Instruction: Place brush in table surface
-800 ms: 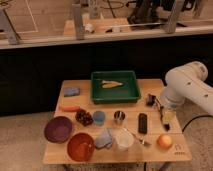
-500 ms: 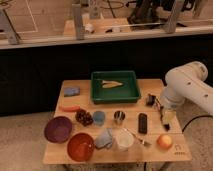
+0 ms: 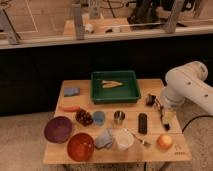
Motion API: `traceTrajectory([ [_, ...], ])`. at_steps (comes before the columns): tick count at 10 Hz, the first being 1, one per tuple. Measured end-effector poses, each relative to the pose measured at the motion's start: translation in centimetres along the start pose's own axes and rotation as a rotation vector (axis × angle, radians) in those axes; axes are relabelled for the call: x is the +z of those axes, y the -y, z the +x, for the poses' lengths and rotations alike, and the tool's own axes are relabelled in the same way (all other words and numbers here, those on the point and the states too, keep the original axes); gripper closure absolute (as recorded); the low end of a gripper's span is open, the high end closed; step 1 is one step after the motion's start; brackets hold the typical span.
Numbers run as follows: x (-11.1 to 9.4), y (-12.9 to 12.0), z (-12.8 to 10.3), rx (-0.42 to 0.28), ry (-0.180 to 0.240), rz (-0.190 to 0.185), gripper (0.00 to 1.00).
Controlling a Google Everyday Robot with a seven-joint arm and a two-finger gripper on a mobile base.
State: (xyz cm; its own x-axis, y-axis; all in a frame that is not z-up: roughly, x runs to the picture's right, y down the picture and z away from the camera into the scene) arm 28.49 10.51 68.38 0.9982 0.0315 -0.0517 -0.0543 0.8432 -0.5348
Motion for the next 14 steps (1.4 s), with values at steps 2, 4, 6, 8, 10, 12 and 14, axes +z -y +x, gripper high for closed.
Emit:
traceTrajectory([
  [2, 0.0, 0.0, 0.0, 0.0, 0.0, 0.0, 0.2],
  [4, 0.0, 0.0, 0.0, 0.0, 0.0, 0.0, 0.2],
  [6, 0.0, 0.0, 0.0, 0.0, 0.0, 0.0, 0.2],
  [8, 0.0, 0.0, 0.0, 0.0, 0.0, 0.0, 0.2],
  [10, 0.0, 0.0, 0.0, 0.0, 0.0, 0.0, 0.2],
  [12, 0.1, 0.2, 0.0, 0.004, 0.007, 0.004, 0.2],
  [14, 1.2, 2.1, 0.0, 0.012, 0.041, 0.021, 0.2],
])
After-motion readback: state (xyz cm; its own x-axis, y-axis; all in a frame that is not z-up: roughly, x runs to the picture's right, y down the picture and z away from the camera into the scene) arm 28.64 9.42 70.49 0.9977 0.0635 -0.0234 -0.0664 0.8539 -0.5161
